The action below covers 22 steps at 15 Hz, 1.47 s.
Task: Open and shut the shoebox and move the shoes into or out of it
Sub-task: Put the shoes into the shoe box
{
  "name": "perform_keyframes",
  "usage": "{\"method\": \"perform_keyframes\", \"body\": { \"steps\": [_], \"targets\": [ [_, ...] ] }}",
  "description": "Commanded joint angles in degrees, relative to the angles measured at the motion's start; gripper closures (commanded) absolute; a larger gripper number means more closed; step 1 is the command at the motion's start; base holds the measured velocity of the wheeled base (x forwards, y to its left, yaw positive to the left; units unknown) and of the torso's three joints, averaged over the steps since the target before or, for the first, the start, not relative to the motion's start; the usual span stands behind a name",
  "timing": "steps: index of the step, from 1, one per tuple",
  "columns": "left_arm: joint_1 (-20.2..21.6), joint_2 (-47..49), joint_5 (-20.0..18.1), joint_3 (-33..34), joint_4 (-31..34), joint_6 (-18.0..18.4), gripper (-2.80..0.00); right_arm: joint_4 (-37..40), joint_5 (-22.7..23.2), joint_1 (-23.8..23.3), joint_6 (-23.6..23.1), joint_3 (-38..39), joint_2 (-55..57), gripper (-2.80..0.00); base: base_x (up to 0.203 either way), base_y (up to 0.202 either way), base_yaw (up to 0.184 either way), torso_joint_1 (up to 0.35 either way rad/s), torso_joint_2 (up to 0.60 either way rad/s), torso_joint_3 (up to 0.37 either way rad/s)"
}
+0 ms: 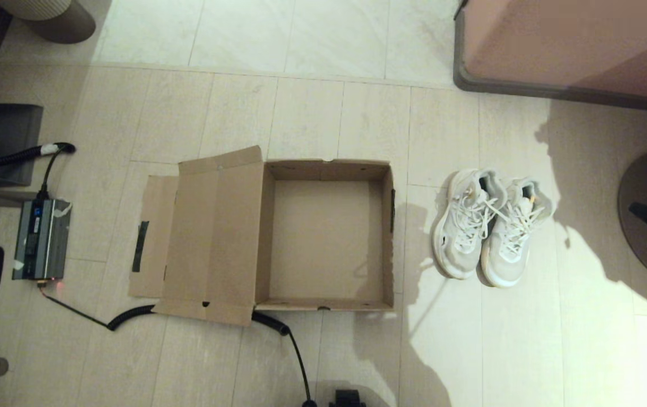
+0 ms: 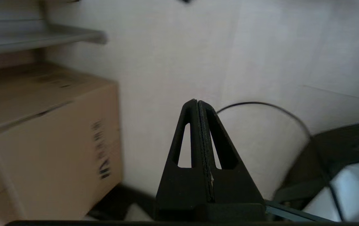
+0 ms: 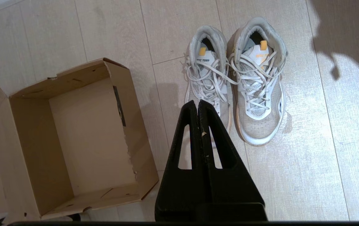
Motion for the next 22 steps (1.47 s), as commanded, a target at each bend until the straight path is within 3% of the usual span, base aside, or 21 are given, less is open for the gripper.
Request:
{"method": "perform_keyframes", "body": {
  "steps": [1, 2, 3, 7, 10, 13, 15, 19, 22],
  "targets": [
    [0.12, 1.09, 2.77, -0.03, 0.21, 0.12, 0.0, -0.18, -0.03, 0.05, 0.13, 0.15, -0.31, 0.0, 0.0, 0.0, 0.0, 0.0, 0.0, 0.0],
    [0.05, 1.59, 4.07, -0.03, 0.22, 0.6, 0.0, -0.18, -0.03, 0.11, 0.11, 0.59, -0.49, 0.0, 0.0, 0.0, 0.0, 0.0, 0.0, 0.0],
    [-0.48, 1.96, 2.86, -0.03, 0.22, 1.19, 0.0, -0.19, -0.03, 0.05, -0.04, 0.61, -0.67, 0.0, 0.0, 0.0, 0.0, 0.0, 0.0, 0.0],
    [-2.72, 1.05, -11.9, 0.05, 0.22, 1.94, 0.0, -0.27, 0.23, 0.2, 0.04, 3.07, -0.25, 0.0, 0.0, 0.0, 0.0, 0.0, 0.0, 0.0],
    [-3.11, -2.42, -15.0, 1.12, -1.06, 4.74, 0.0, -0.52, 0.33, 0.21, 0.0, 3.1, 1.12, 0.0, 0.0, 0.0, 0.0, 0.0, 0.0, 0.0],
    [-3.13, -2.28, -21.3, 8.99, -17.3, 6.63, 0.0, -0.77, 0.61, 0.35, 0.05, 2.53, 4.4, 0.0, 0.0, 0.0, 0.0, 0.0, 0.0, 0.0],
    [-3.15, -2.11, -26.09, 11.11, -20.0, 7.75, 0.0, -2.67, 1.11, 0.32, -0.78, 1.27, 8.01, 0.0, 0.0, 0.0, 0.0, 0.0, 0.0, 0.0],
    [-5.95, -15.84, -26.67, 10.82, -19.64, 8.49, 0.0, -6.21, 1.27, -1.78, -5.53, -4.79, 21.82, 0.0, 0.0, 0.0, 0.0, 0.0, 0.0, 0.0],
    [-6.64, -17.74, -26.67, 10.89, -20.1, 8.09, 0.0, -6.61, 0.94, -5.02, -9.92, -15.48, 31.03, 0.0, 0.0, 0.0, 0.0, 0.0, 0.0, 0.0]
  ]
}}
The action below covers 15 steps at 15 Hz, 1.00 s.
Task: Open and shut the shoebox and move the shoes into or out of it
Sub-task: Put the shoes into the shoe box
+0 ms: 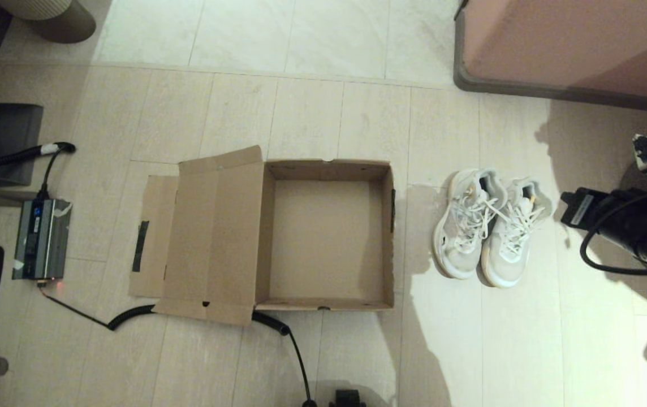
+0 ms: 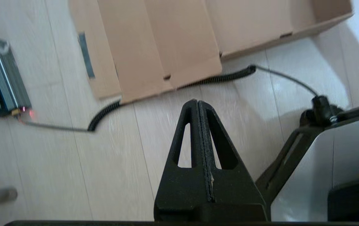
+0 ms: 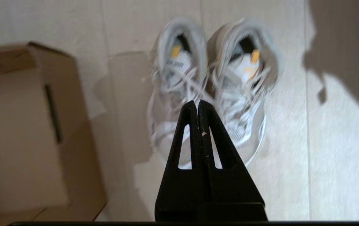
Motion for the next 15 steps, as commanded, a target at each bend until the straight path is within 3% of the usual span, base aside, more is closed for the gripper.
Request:
{"method": "perform_keyframes", "body": {
  "steps": [1, 4, 5, 15],
  "targets": [
    [-0.18, -2.3, -0.03, -0.04, -0.08, 0.03, 0.0, -0.26, 0.08, -1.67, -0.97, -5.04, 7.92, 0.0, 0.0, 0.0, 0.0, 0.0, 0.0, 0.0],
    [-0.27, -2.24, 0.01, -0.04, -0.15, 0.03, 0.0, -0.33, 0.73, -2.54, -3.93, -12.57, 15.39, 0.0, 0.0, 0.0, 0.0, 0.0, 0.0, 0.0],
    [-0.18, -2.22, 0.05, 0.02, -0.14, 0.03, 0.0, -0.32, 0.88, -2.64, -4.85, -14.27, 16.8, -2.8, 0.0, 0.0, 0.0, 0.0, 0.0, 0.0],
    [-0.18, -2.22, -0.04, 0.05, -0.17, 0.03, 0.0, -3.26, 4.26, -5.08, -5.15, -20.8, 29.53, -2.8, 0.0, 0.0, 0.0, 0.0, 0.0, 0.0]
  ]
}}
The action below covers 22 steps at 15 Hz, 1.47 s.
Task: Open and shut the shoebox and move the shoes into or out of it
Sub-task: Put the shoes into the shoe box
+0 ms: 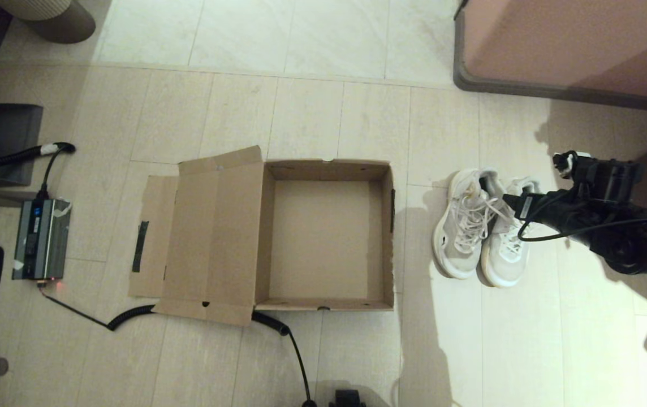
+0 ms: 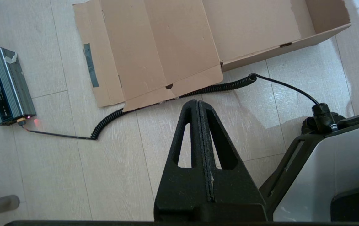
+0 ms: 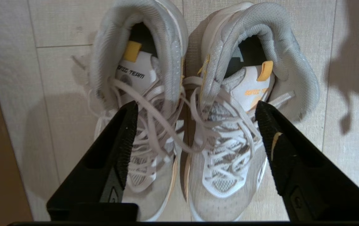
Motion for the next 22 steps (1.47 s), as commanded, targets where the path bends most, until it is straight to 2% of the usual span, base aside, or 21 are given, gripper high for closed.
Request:
{"method": "perform_keyframes", "body": {
  "steps": [1, 11, 12, 13, 17, 20, 22],
  "targets": [
    [-0.03, 0.04, -0.05, 0.02, 0.0, 0.07, 0.0, -0.76, 0.45, 0.06, 0.09, -1.45, 3.59, -2.8, 0.0, 0.0, 0.0, 0.0, 0.0, 0.0],
    [-0.04, 0.06, 0.01, 0.01, -0.03, 0.07, 0.0, -1.12, 0.27, 0.07, 0.34, -14.13, 14.57, -2.8, 0.0, 0.0, 0.0, 0.0, 0.0, 0.0],
    [-0.01, 0.09, -0.03, 0.04, -0.03, 0.07, 0.0, -1.31, 0.27, 0.07, 0.19, -15.03, 15.14, -0.2, 0.0, 0.0, 0.0, 0.0, 0.0, 0.0],
    [0.0, 0.01, -0.05, -0.04, -0.04, 0.07, 0.0, -1.45, 0.27, 0.07, 0.13, -16.09, 15.86, 0.0, 0.0, 0.0, 0.0, 0.0, 0.0, 0.0],
    [0.0, 0.01, 0.01, 0.05, -0.04, 0.07, 0.0, -1.32, 0.1, 0.07, -0.05, -21.67, 19.55, 0.0, 0.0, 0.0, 0.0, 0.0, 0.0, 0.0],
    [0.0, 0.1, -0.04, -0.04, -0.03, 0.07, 0.0, -1.0, -0.33, 0.34, -1.08, -20.84, 20.36, 0.0, 0.0, 0.0, 0.0, 0.0, 0.0, 0.0],
    [0.0, 0.06, -0.01, -0.02, 0.01, 0.07, 0.0, -0.99, -2.22, 0.34, -1.7, -19.99, 19.35, 0.0, 0.0, 0.0, 0.0, 0.0, 0.0, 0.0]
  ]
}}
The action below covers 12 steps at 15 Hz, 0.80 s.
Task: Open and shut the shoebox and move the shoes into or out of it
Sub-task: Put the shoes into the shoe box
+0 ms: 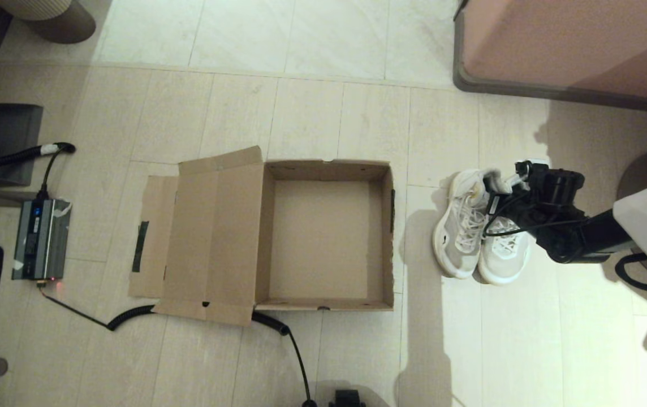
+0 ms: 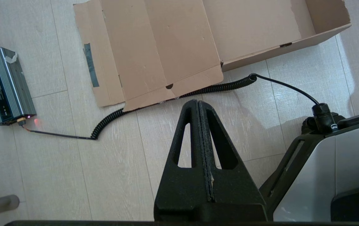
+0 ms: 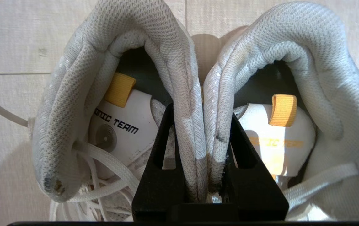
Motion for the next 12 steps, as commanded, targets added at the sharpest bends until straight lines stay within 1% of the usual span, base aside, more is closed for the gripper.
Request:
{"method": "perform_keyframes", "body": {
  "steps": [1, 3, 4, 8, 9, 10, 12],
  "targets": [
    [0.0, 0.03, -0.06, 0.02, -0.05, 0.07, 0.0, 0.43, -0.32, -0.04, 0.26, 1.11, -2.21, 0.0, 0.0, 0.0, 0.0, 0.0, 0.0, 0.0],
    [0.0, 0.01, -0.01, 0.05, 0.03, 0.07, 0.0, 3.47, -0.39, -0.1, 1.06, 3.06, -8.83, 0.0, 0.0, 0.0, 0.0, 0.0, 0.0, 0.0],
    [0.0, 0.01, -0.05, -0.04, -0.03, 0.07, 0.0, 6.48, -0.26, -0.1, 1.82, 3.44, -12.8, 0.0, 0.0, 0.0, 0.0, 0.0, 0.0, 0.0],
    [0.0, 0.09, -0.02, -0.04, -0.06, 0.07, 0.0, 22.41, 1.3, 1.18, 4.39, 1.41, -27.68, 0.0, 0.0, 0.0, 0.0, 0.0, 0.0, 0.0],
    [0.0, 0.01, -0.07, 0.01, 0.02, 0.07, 0.0, 27.73, 1.43, 2.48, 4.8, -0.37, -30.52, 0.0, 0.0, 0.0, 0.0, 0.0, 0.0, 0.0],
    [0.0, 0.01, -0.08, -0.01, -0.06, 0.07, 0.0, 33.28, 1.38, 4.79, 5.8, -3.09, -32.81, 0.0, 0.0, 0.0, 0.0, 0.0, 0.0, 0.0],
    [0.0, 0.09, 0.01, -0.04, 0.03, 0.07, 0.0, 42.07, 1.04, 10.79, 10.53, -9.54, -34.97, 0.0, 0.0, 0.0, 0.0, 0.0, 0.0, 0.0]
  ]
}}
